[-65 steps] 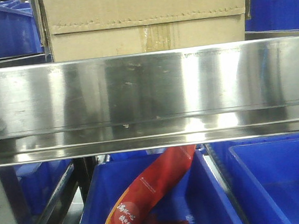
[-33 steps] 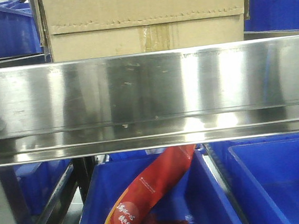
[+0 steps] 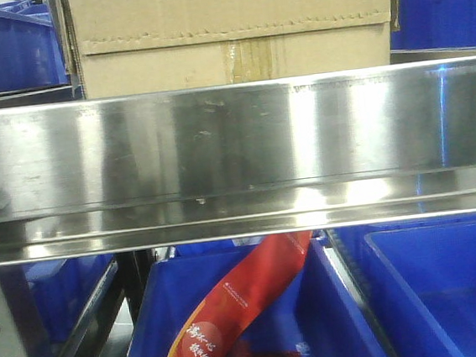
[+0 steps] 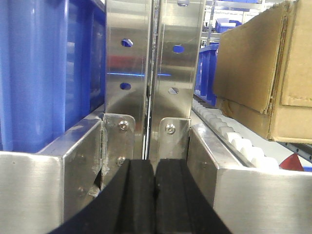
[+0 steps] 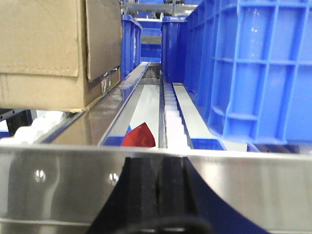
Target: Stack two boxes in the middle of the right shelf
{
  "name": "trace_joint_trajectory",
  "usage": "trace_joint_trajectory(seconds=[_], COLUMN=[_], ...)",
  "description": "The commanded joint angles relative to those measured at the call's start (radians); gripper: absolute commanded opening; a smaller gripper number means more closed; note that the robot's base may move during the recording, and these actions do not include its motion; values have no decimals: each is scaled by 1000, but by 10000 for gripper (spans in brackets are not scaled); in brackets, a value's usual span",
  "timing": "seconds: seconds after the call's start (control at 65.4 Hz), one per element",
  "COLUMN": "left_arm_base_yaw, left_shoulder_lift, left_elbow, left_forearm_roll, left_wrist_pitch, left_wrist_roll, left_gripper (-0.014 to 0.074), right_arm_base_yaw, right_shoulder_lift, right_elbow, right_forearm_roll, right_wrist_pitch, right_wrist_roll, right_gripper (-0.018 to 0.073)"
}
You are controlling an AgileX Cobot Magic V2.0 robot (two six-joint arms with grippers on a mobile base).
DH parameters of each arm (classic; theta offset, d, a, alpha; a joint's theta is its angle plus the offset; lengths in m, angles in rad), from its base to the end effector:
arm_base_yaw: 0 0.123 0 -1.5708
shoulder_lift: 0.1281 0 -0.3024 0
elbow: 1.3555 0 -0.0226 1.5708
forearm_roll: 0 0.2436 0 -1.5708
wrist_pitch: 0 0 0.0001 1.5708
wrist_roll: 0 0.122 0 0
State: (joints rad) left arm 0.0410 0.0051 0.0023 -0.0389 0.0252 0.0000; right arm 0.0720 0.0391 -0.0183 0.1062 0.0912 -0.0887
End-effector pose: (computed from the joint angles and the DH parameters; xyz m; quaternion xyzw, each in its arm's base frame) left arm 0.0631 0.0025 0.2117 -0.0271 0.6870 0.0004 0.7262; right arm 0.0651 0.0059 0.2090 -0.0230 0.7153 0.0345 0.6976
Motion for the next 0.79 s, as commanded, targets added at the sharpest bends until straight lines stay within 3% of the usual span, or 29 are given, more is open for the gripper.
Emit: trace_joint_trajectory(seconds=[0.0, 0.78], left_arm_base_yaw=[1, 1], left_shoulder_lift=[-5, -5], left_elbow=[-2, -2], left_forearm_roll=[-5, -5], left_wrist_pitch=[-16, -16], left_wrist_roll=[0, 0], left_gripper=[-111, -111], right_arm_base_yaw=[-8, -10], right_shoulder_lift=[-39, -39], right_elbow=[18, 18], right_forearm_roll=[2, 2], right_wrist_pitch=[-34, -12], right_wrist_roll=[3, 3], right_gripper=[-155, -155])
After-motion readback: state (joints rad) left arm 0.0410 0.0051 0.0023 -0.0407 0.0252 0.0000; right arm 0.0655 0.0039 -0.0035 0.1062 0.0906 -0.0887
